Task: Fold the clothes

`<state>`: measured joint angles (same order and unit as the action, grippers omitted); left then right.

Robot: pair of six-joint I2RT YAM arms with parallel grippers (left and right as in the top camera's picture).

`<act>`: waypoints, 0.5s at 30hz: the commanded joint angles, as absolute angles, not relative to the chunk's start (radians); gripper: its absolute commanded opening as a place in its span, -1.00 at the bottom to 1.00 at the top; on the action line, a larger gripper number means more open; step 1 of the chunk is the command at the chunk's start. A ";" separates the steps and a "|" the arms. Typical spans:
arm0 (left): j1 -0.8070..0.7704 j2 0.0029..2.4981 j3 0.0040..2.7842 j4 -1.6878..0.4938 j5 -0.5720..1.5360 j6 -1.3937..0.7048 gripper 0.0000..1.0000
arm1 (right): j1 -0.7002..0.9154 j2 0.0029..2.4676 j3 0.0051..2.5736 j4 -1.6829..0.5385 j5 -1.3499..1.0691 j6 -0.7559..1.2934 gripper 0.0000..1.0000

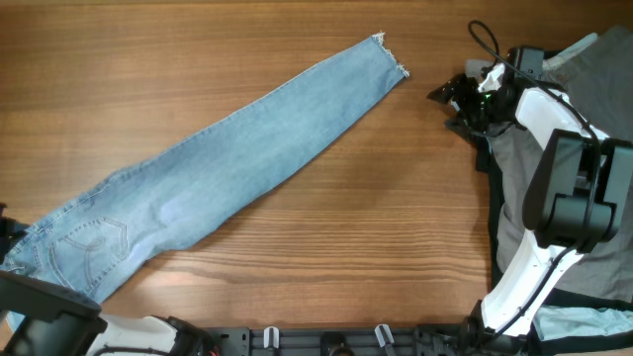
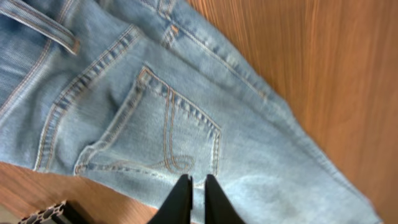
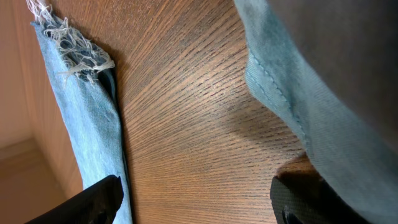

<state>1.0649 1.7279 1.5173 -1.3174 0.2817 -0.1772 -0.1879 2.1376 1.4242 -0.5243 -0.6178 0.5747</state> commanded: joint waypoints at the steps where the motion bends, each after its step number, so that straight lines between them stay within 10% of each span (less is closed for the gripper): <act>1: 0.970 1.726 1.381 -1.277 0.252 -0.186 -0.80 | -0.191 2.161 1.406 -0.540 -0.570 0.577 0.63; 15: 0.815 1.760 0.879 -0.297 0.235 -0.349 -0.42 | -0.191 2.161 1.406 -0.533 -0.574 0.632 0.64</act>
<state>0.8726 1.7267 0.8860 -0.4007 0.2649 -0.3412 -0.1890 2.1376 1.4242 -0.5274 -0.6201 0.5980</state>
